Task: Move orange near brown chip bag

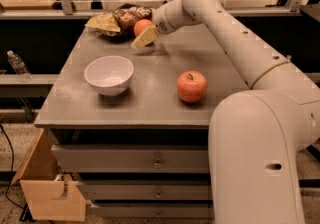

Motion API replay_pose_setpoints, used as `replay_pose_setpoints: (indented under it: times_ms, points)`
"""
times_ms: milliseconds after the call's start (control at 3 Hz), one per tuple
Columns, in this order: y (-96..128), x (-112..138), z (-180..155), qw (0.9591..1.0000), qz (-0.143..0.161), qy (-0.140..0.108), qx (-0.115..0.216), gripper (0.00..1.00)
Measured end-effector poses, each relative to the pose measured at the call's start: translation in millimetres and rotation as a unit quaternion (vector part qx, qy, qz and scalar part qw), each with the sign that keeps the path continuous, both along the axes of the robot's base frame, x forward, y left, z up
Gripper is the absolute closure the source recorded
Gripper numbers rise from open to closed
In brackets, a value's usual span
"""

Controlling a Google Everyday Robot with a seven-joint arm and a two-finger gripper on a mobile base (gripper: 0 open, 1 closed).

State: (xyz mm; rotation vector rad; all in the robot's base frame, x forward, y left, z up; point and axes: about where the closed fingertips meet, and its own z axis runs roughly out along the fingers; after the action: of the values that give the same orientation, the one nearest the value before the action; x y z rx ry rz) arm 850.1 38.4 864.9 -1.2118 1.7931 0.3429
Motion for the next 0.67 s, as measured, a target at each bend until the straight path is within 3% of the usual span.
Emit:
replay_pose_setpoints:
  times_ms: [333, 667]
  points:
    - [-4.4, -3.5, 8.1, 0.9999, 0.0, -0.009, 0.005, 0.0]
    - [-26.0, -19.0, 24.6, 0.9997, -0.012, -0.019, 0.009, 0.0]
